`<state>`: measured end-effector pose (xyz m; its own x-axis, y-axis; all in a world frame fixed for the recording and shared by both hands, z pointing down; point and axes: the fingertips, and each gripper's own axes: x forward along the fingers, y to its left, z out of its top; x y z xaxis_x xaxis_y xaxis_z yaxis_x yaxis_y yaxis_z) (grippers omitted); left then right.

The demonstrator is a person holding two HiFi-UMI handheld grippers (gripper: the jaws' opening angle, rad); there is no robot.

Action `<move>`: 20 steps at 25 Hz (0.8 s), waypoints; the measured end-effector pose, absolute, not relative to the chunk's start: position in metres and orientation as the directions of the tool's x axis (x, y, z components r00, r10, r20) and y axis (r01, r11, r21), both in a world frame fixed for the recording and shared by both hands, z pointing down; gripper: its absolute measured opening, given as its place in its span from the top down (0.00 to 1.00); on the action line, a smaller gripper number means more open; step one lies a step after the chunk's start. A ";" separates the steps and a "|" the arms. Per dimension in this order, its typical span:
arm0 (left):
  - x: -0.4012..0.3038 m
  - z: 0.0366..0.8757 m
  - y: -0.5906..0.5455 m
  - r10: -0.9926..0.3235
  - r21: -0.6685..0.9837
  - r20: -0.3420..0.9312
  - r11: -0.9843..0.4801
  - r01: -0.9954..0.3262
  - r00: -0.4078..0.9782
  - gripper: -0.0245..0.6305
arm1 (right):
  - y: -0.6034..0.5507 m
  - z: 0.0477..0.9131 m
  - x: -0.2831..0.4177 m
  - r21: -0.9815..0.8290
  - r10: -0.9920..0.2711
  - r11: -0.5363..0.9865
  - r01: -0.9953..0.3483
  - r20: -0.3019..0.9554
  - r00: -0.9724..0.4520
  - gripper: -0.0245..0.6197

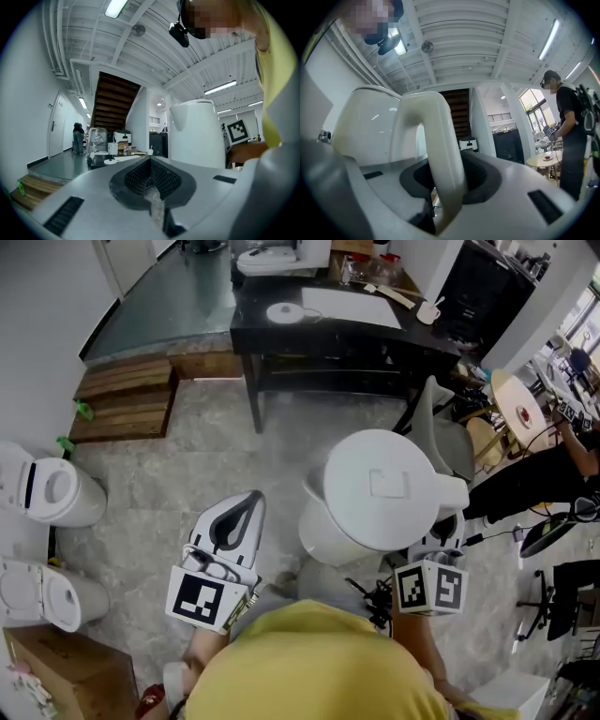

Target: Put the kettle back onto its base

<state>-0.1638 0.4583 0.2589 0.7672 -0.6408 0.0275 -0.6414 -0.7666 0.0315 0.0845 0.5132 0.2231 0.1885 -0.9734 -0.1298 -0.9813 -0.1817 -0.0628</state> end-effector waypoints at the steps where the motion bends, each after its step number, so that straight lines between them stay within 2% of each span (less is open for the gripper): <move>1: -0.167 0.262 0.458 -0.644 0.039 0.033 -0.763 -0.645 0.764 0.95 | 0.513 0.225 0.084 -0.066 -0.974 -0.182 -0.981 -0.123 0.189 0.77; 10: -0.178 0.269 0.434 -0.671 0.050 0.034 -0.739 -0.672 0.741 0.95 | 0.480 0.228 0.084 -0.072 -0.976 -0.167 -0.983 -0.127 0.175 0.77; 20: -0.147 0.259 0.358 -0.684 0.066 -0.007 -0.728 -0.683 0.729 0.95 | 0.393 0.226 0.108 -0.083 -0.982 -0.120 -0.989 -0.140 0.131 0.77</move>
